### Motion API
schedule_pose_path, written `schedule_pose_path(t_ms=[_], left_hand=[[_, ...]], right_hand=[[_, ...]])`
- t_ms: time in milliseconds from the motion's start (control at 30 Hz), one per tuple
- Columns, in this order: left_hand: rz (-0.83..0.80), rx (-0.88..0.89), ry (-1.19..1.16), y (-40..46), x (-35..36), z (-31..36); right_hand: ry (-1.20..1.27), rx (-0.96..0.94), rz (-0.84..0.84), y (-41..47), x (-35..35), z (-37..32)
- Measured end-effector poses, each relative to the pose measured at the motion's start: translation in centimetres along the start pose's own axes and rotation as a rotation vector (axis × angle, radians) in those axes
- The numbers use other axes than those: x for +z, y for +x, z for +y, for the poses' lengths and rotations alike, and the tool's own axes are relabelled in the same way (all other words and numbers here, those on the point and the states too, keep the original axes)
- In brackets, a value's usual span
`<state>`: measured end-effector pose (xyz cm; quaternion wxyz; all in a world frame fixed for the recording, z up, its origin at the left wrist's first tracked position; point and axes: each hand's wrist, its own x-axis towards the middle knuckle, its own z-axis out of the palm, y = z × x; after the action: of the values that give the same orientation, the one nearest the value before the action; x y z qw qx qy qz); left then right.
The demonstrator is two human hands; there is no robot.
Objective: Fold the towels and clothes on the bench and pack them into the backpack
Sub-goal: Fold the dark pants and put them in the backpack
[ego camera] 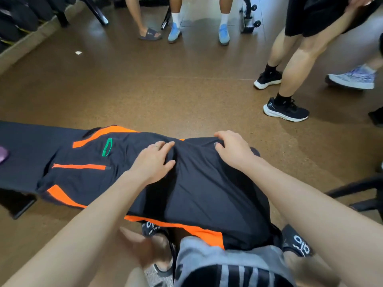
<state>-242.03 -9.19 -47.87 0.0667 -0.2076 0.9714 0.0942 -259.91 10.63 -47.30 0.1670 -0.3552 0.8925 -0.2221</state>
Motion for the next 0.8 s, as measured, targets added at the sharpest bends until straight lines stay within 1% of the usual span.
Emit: schedule_pose_path(t_ms=[67, 133, 233, 267, 300, 367, 433, 467, 500, 533, 600, 633, 733, 800], left_hand=[[0.011, -0.066, 0.002, 2.4, 0.7, -0.9], [-0.014, -0.158, -0.008, 4.0, 1.8, -1.6], [-0.115, -0.257, -0.02, 5.2, 2.9, -2.1], [-0.147, -0.273, -0.014, 5.6, 2.8, -2.3], [-0.166, -0.281, -0.016, 5.9, 2.6, -2.5], [-0.189, -0.286, -0.024, 6.2, 1.9, -3.0], [-0.218, -0.285, -0.01, 6.3, 1.5, -3.7], [-0.229, -0.294, 0.002, 6.2, 1.3, -4.0], [-0.235, -0.314, 0.012, 5.9, 1.2, -4.4], [-0.236, -0.341, 0.019, 5.7, 1.1, -4.8], [-0.246, -0.398, 0.014, 5.4, 0.9, -5.5], [-0.254, -0.417, 0.012, 5.4, 0.8, -5.7], [-0.258, -0.449, 0.001, 5.3, 0.4, -6.2], [-0.213, -0.448, -0.016, 5.2, 0.1, -6.7]], right_hand=[[-0.047, -0.063, -0.045, 3.5, 0.8, -0.6], [-0.086, -0.106, -0.12, 6.4, 1.7, -1.2], [-0.096, -0.101, -0.311, 9.1, 2.3, -0.9], [-0.063, -0.106, -0.338, 9.6, 2.4, -0.5], [-0.023, -0.116, -0.33, 10.1, 2.5, 0.0], [0.086, -0.093, -0.222, 10.8, 2.2, 1.0], [0.198, 0.003, -0.039, 11.5, 1.9, 1.8], [0.208, 0.066, 0.027, 11.8, 1.7, 2.3], [0.168, 0.123, 0.04, 12.1, 1.5, 2.9], [0.088, 0.168, -0.009, 12.3, 1.3, 3.3], [-0.071, 0.222, -0.192, 12.3, 1.5, 4.0], [-0.112, 0.23, -0.252, 12.3, 1.7, 4.1], [-0.091, 0.189, -0.31, 12.6, 2.2, 3.1], [-0.042, 0.169, -0.388, 13.0, 2.8, 1.9]])
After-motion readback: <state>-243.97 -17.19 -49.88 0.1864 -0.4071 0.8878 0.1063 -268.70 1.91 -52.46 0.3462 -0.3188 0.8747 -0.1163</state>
